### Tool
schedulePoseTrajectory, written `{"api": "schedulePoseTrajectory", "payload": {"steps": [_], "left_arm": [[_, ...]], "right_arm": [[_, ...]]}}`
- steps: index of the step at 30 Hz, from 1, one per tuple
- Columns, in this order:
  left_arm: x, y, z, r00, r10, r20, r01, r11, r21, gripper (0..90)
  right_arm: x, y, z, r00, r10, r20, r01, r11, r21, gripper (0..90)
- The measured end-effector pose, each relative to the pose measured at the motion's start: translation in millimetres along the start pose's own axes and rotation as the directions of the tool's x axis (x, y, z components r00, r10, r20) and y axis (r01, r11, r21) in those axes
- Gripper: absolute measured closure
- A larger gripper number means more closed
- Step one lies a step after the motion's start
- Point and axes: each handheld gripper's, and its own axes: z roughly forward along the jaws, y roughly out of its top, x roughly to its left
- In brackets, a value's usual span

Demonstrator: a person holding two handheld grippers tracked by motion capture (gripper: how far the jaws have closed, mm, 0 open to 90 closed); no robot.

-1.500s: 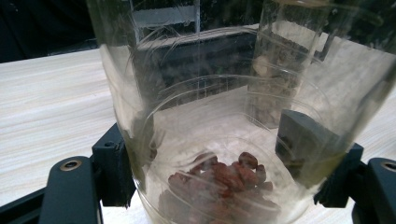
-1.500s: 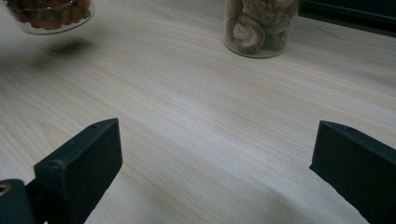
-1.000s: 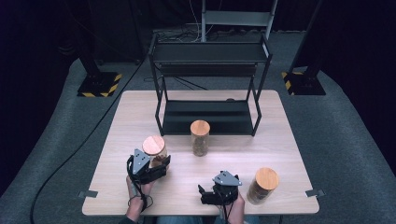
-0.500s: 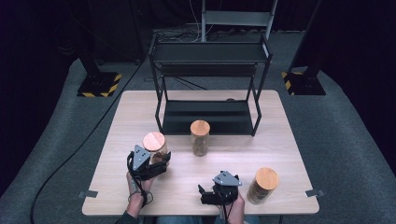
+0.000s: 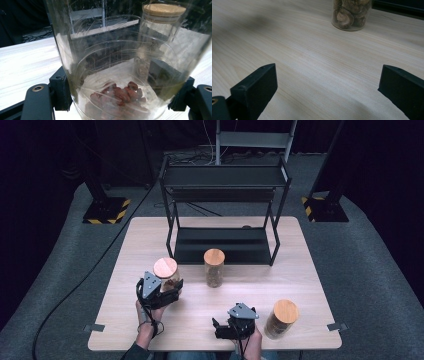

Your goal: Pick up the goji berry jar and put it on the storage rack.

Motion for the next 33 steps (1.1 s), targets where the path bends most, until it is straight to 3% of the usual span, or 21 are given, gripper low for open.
{"api": "schedulePoseTrajectory", "payload": {"steps": [33], "left_arm": [[2.4, 15.0, 21.2, 0.9999, 0.012, 0.012, -0.012, 0.9999, -0.008, 24.6]], "right_arm": [[0.0, -0.1, 0.0, 1.0000, -0.002, 0.002, 0.002, 1.000, 0.000, 0.9]]}}
